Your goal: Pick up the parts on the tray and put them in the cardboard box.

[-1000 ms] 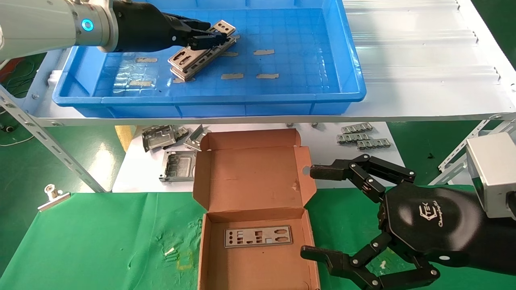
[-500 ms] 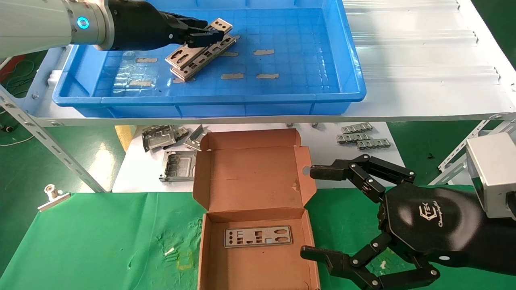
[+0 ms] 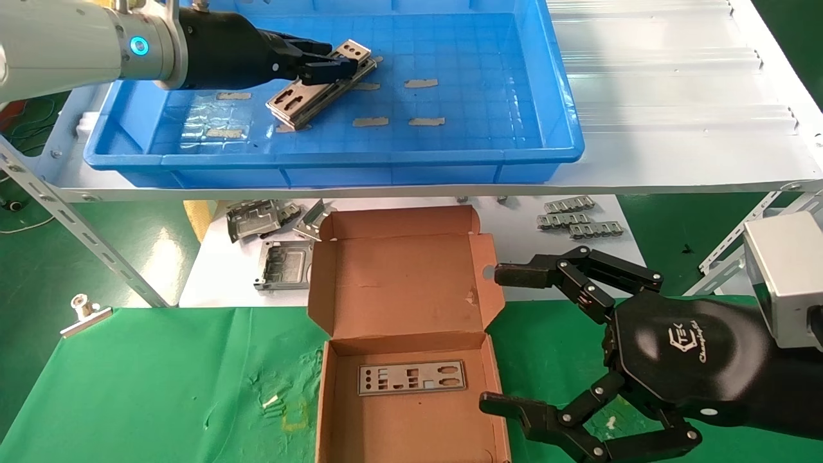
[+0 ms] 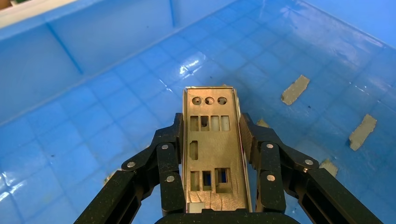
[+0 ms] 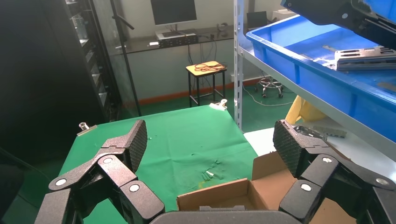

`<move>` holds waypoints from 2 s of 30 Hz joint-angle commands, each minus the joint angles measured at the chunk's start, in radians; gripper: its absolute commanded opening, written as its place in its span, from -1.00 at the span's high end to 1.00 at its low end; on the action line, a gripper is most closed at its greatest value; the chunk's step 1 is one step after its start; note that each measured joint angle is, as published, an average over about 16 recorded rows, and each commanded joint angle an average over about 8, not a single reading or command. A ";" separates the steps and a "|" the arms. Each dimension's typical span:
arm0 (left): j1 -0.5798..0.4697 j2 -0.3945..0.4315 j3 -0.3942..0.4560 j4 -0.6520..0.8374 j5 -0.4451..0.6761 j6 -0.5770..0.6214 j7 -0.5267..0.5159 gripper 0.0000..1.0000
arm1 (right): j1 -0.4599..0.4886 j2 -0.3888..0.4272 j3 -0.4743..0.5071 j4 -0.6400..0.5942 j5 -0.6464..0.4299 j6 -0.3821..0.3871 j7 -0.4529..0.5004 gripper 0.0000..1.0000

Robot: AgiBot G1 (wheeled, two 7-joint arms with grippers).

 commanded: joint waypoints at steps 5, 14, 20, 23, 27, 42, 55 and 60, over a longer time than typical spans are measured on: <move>0.003 0.000 0.001 -0.001 0.000 0.002 -0.010 -0.94 | 0.000 0.000 0.000 0.000 0.000 0.000 0.000 -1.00; 0.005 0.001 0.002 -0.005 0.002 0.002 -0.018 -0.90 | 0.000 0.000 0.000 0.000 0.000 0.000 0.000 -1.00; 0.008 0.001 0.002 -0.013 0.001 -0.005 -0.010 0.60 | 0.000 0.000 0.000 0.000 0.000 0.000 0.000 -1.00; 0.010 0.002 0.002 -0.015 0.000 -0.009 -0.007 1.00 | 0.000 0.000 0.000 0.000 0.000 0.000 0.000 -1.00; 0.011 0.003 0.003 -0.015 0.001 -0.011 -0.008 1.00 | 0.000 0.000 0.000 0.000 0.000 0.000 0.000 -1.00; 0.008 0.001 0.005 -0.020 0.001 -0.010 -0.010 1.00 | 0.000 0.000 0.000 0.000 0.000 0.000 0.000 -1.00; -0.020 -0.013 -0.005 -0.015 -0.016 0.024 -0.004 1.00 | 0.000 0.000 0.000 0.000 0.000 0.000 0.000 -1.00; -0.032 -0.023 -0.018 -0.019 -0.035 0.047 0.004 1.00 | 0.000 0.000 0.000 0.000 0.000 0.000 0.000 -1.00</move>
